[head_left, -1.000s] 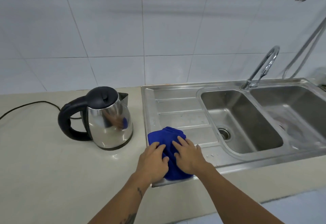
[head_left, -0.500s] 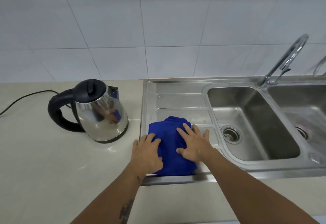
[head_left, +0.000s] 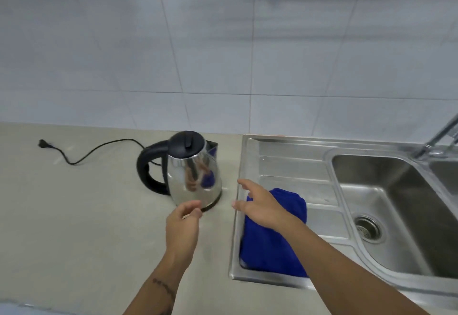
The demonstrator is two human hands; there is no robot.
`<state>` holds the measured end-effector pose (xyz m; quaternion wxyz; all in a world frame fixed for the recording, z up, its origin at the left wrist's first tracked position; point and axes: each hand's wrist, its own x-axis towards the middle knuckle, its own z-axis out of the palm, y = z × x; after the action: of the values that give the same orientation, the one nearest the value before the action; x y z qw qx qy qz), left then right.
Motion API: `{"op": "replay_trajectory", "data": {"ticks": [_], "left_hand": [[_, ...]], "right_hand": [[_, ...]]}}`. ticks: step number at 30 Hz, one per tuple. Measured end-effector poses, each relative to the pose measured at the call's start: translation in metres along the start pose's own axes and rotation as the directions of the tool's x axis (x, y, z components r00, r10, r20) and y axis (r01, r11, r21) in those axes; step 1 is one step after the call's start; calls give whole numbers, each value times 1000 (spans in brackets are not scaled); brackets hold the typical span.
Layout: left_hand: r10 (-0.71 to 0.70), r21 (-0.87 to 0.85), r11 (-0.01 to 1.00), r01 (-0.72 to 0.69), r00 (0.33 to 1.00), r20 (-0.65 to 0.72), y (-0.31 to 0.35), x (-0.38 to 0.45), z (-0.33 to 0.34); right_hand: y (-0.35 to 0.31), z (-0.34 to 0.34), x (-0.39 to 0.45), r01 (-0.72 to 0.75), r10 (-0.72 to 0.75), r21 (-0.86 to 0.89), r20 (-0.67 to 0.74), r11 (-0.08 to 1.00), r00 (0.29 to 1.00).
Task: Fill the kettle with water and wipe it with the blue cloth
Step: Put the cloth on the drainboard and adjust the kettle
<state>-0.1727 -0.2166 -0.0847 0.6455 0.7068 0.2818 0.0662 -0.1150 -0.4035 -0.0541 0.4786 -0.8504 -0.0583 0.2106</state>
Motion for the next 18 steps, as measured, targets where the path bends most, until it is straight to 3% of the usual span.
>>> {"op": "replay_trajectory", "data": {"ticks": [5,7,10,14,18], "left_hand": [[-19,-163,987,-14,980,-198,5,35,-43],[-15,-168,985,-23,976,-217,13,48,-51],[6,-117,993,-19,994,-109,24,71,-59],[205,-111,974,-198,977,52,28,99,-67],[241,-116,967,-226,960,139,26,118,-75]], "right_hand": [[-45,21,29,-38,38,157,3,987,999],[-60,27,39,-53,56,192,-14,980,998],[-77,36,52,-47,47,226,4,973,999],[-81,48,68,-94,98,224,-10,970,995],[-77,57,76,-83,107,269,-76,960,991]]}}
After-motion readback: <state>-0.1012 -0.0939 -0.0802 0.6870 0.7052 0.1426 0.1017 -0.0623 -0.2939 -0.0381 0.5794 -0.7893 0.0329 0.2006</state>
